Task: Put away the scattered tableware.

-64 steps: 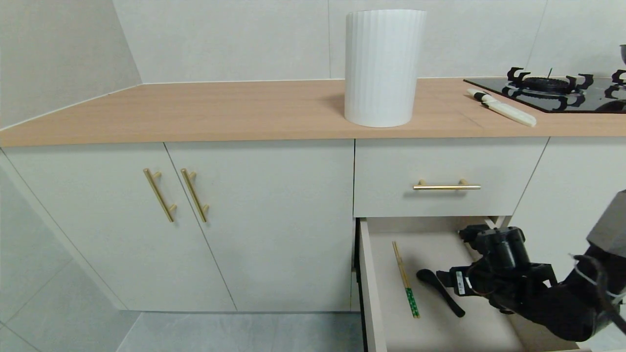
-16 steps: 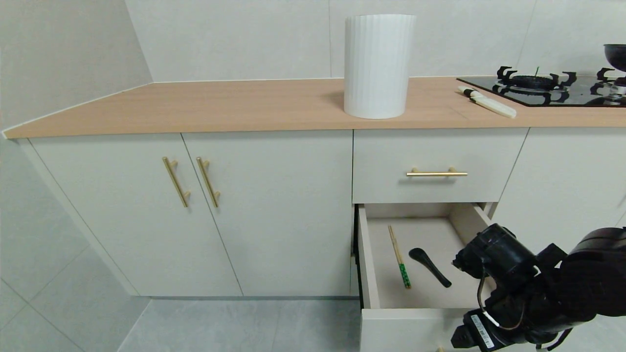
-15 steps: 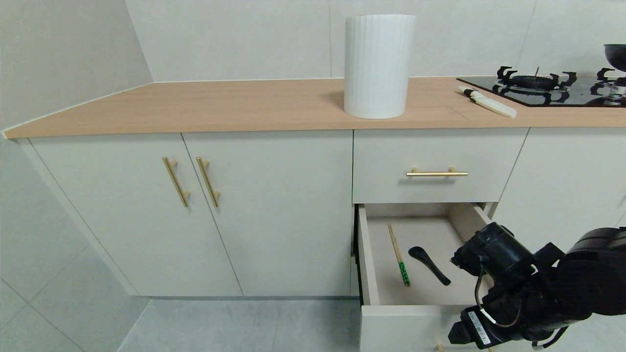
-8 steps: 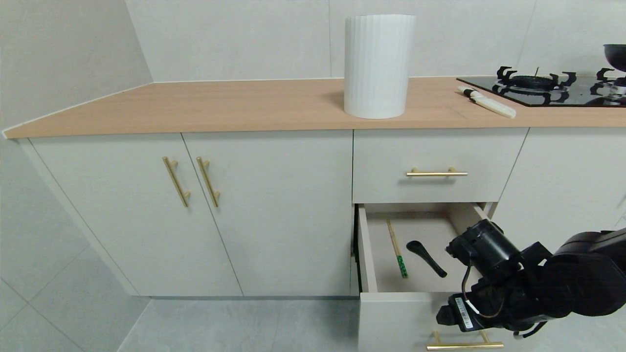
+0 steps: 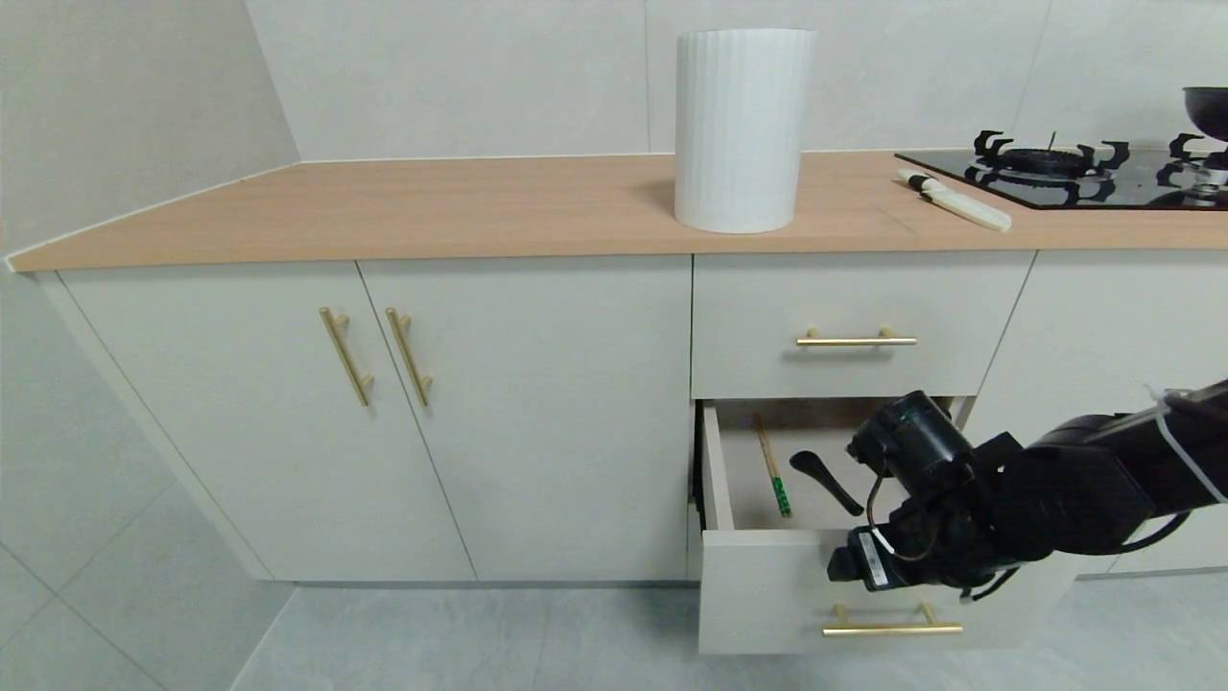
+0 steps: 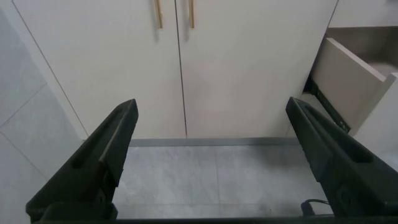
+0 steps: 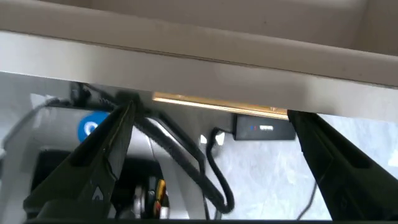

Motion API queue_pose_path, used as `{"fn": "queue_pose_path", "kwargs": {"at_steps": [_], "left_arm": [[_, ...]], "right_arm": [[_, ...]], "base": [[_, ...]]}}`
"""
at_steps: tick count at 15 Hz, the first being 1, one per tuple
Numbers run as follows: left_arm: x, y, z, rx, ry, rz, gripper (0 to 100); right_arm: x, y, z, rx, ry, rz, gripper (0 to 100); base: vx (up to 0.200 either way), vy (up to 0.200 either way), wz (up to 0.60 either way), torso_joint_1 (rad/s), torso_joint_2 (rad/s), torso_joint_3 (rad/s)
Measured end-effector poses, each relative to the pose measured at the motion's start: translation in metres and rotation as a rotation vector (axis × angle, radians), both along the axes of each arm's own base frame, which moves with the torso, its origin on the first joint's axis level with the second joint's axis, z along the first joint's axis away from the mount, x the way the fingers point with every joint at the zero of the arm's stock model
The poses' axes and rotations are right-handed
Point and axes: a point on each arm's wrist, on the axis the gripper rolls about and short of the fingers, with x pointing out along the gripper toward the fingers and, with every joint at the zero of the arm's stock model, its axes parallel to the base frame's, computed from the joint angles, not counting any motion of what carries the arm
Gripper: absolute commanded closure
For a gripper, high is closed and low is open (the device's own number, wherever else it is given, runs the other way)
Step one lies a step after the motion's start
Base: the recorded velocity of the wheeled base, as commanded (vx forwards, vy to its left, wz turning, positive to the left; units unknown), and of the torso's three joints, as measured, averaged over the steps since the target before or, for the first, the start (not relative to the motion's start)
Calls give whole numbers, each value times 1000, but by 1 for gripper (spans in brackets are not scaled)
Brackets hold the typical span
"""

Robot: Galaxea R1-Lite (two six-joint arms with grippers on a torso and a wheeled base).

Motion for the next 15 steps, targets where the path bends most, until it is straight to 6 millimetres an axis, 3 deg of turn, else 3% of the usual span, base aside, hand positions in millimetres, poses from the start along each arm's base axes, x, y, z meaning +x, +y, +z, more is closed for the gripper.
{"fn": "queue_pose_path", "kwargs": {"at_steps": [3,8,15], "left_arm": [[0,0,0,0,0,0,0],[0,0,0,0,0,0,0],[0,0,0,0,0,0,0]], "right_arm": [[24,0,-1,43,-87,-37,0],[46,-3,-9,107,-217,-75,0],[74,-8,-35,150,-386,-147,0]], "base": [[0,0,0,0,0,0],[0,0,0,0,0,0],[0,0,0,0,0,0]]}}
